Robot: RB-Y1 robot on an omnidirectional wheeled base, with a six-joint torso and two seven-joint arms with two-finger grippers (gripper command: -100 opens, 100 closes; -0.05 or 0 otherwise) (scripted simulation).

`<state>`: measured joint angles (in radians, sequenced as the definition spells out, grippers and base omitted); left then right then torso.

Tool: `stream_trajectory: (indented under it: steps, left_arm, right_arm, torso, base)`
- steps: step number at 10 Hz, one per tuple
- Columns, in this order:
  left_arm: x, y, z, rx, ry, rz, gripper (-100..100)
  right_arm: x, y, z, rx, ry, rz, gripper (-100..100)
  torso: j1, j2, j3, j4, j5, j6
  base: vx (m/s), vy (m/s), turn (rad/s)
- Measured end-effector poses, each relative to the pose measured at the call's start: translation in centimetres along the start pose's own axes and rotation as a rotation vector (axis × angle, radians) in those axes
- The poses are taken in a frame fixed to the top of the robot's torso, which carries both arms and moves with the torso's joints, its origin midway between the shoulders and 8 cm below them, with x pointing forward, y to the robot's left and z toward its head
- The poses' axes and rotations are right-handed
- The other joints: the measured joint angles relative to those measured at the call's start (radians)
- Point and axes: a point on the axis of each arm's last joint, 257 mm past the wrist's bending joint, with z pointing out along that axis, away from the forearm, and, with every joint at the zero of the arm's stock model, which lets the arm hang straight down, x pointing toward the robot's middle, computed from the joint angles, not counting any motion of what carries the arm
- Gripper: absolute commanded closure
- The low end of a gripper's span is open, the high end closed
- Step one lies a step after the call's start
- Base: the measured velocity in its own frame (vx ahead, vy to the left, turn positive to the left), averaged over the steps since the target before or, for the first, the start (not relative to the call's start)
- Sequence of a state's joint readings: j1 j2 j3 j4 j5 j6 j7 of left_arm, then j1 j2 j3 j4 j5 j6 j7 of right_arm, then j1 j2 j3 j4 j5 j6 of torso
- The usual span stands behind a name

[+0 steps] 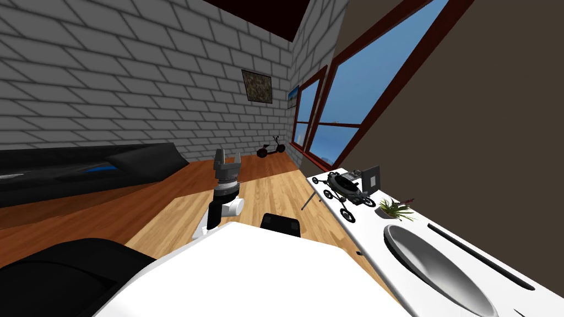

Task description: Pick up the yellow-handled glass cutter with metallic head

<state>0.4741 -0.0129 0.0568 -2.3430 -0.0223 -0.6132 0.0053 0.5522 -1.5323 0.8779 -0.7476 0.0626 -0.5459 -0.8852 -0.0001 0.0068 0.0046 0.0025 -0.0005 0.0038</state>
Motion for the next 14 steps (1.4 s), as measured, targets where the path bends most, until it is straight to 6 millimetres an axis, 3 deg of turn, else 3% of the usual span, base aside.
stream_trajectory:
  steps: [5, 7, 14]
  left_arm:
    - [0.01, 0.00, 0.01, 0.000, 0.000, 0.000, 0]
    - [0.00, 0.00, 0.00, 0.000, 0.000, 0.000, 0]
    - [0.00, 0.00, 0.00, 0.000, 0.000, 0.000, 0]
  right_arm:
    - [-0.12, -0.05, 0.43, 0.022, 0.006, 0.062, -100]
    - [-0.15, -0.12, 0.53, 0.032, 0.009, 0.091, -100]
    - [-0.44, -0.26, 1.00, 0.064, 0.011, 0.176, -100]
  torso:
    - [0.001, 0.001, 0.000, 0.000, 0.000, -0.003]
    - [-0.001, 0.000, 0.000, 0.000, 0.000, 0.001]
    - [0.001, 0.001, 0.000, 0.000, 0.000, 0.000]
  base:
    - [-0.134, 0.014, 0.216]
    - [-0.043, 0.000, -0.050]
    - [-0.103, 0.019, 0.149]
